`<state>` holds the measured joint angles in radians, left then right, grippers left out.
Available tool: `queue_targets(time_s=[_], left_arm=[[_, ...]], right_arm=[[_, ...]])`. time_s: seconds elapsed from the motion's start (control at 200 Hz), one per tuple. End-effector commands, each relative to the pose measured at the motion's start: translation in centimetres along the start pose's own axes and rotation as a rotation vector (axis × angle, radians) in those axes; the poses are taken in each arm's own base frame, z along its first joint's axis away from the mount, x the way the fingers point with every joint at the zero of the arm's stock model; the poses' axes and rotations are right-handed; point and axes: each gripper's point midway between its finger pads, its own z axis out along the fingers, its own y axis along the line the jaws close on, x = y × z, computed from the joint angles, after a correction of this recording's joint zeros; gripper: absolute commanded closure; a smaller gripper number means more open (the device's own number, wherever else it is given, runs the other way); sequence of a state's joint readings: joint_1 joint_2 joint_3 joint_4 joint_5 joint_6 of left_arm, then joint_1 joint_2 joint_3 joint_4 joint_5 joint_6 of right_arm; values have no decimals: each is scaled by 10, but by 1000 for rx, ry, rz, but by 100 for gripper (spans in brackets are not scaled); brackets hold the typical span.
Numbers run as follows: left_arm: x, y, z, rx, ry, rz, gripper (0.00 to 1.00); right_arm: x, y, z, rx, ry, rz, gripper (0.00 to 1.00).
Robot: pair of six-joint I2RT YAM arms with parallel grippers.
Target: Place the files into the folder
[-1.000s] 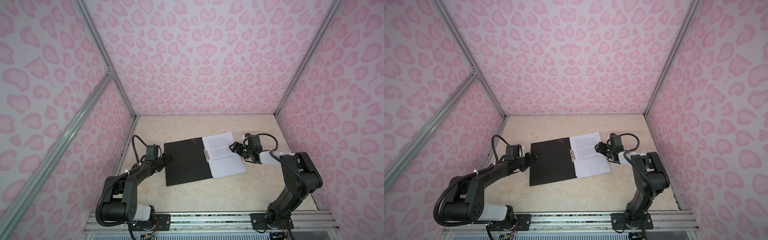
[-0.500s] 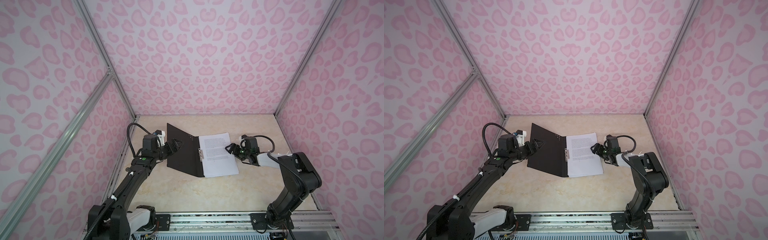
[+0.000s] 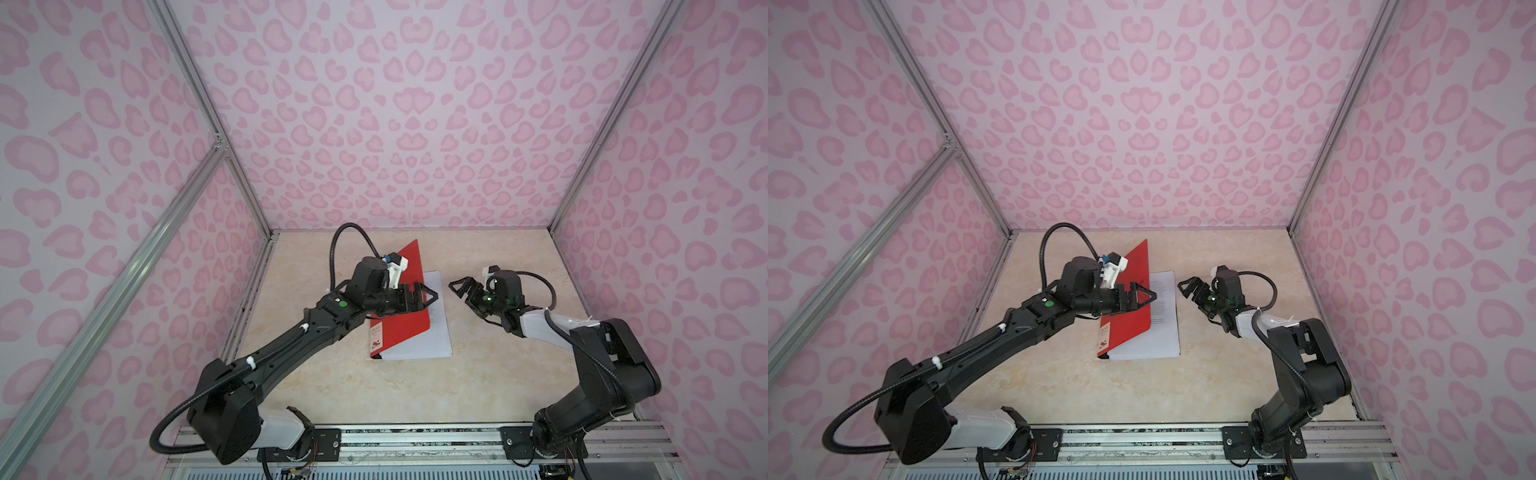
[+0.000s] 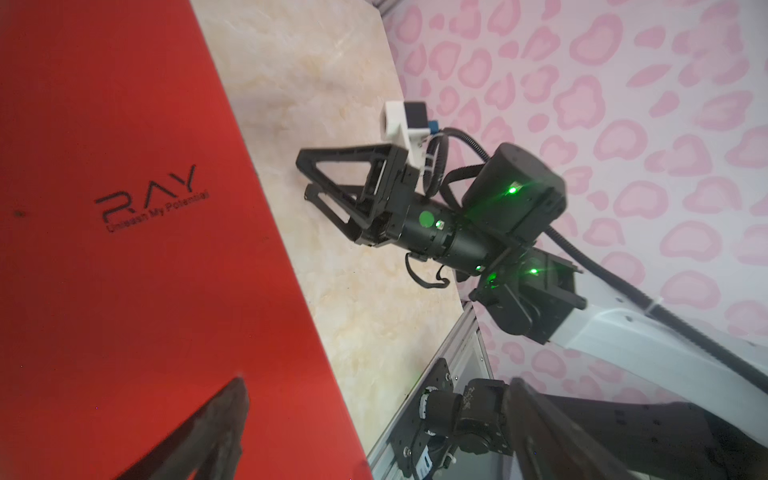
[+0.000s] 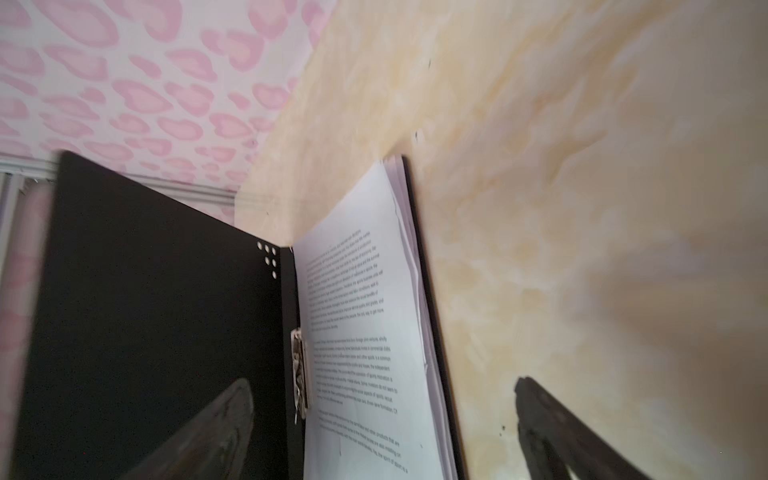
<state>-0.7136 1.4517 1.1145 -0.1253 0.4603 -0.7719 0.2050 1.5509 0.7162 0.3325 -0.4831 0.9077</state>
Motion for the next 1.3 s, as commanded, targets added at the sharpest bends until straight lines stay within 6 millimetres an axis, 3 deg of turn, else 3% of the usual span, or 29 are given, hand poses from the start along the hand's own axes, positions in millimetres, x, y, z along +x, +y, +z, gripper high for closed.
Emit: queue_targets(time_s=[0.0,0.045,0.1,0.225,0.47,0.61,0.675,0.725,0.85,0.95,1.015,1.155,1.295], left_arm=[[-3,-24,35,64,18,16,2],[-3,-28,43,85,34,10,2],[-8,-32,39,97,11,19,3],[-32,-20,-8,46,-109,63,2],[-48,66,-132,-304,-423,160,2],[-48,117,-215,-667,-780,244,2],[-38,148,-252,-843,-945,196,2],[-27,167,-269,-953,-1018,191,2],[0,220,-295,-1239,-1060,92,2],[11,251,-297,-1334,-1076,0,2],[5,260,-299,-1385,-1083,-37,2],[-25,266,-300,-1505,-1055,50,2],[-21,304,-291,-1439,-1004,34,2]], right_arm=[[-26,-11,-24,68,-84,-22,3],[-34,-10,-34,86,-99,-33,3],[-40,-10,-44,107,-113,-49,3],[-39,-5,-54,101,-107,-97,3],[-17,21,-42,10,-57,-215,3],[-28,17,-43,100,-79,-238,3],[-36,17,-46,137,-102,-243,3],[-44,16,-52,174,-133,-251,3],[-63,3,-74,296,-257,-296,3],[-76,-17,-86,392,-323,-332,3],[-80,-33,-94,445,-308,-328,3],[-86,-61,-118,568,-358,-345,2],[-80,-67,-133,555,-479,-531,2]])
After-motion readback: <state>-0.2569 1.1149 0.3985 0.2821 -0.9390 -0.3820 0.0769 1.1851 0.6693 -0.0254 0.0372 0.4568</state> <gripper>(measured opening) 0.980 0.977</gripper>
